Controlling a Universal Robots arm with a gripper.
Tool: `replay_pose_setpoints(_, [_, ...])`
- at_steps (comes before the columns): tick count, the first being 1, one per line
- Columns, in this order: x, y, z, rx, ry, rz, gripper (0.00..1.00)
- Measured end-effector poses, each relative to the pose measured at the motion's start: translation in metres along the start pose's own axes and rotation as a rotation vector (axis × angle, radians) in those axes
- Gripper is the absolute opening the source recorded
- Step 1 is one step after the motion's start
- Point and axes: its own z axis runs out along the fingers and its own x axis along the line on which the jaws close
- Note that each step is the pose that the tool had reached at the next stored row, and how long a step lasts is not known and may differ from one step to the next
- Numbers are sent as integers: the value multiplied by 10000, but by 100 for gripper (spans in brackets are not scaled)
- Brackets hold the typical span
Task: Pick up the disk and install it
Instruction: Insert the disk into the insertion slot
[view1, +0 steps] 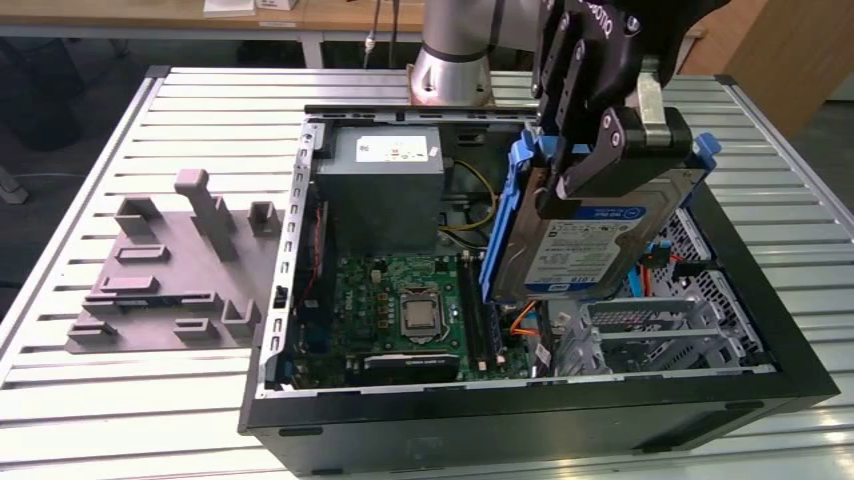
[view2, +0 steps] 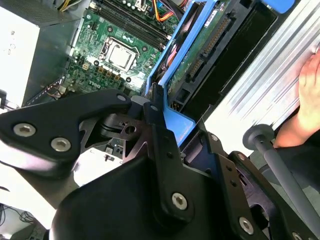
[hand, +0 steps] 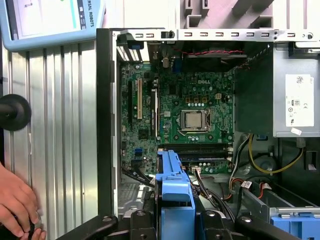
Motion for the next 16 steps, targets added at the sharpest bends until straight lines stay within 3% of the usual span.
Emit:
replay_pose_setpoints(6, [1, -6, 0, 0, 1, -2, 36])
replay_pose_setpoints(10, [2, -57, 7, 1, 0, 0, 36])
replay_pose_setpoints(16, [59, -105, 27, 0, -1, 0, 36])
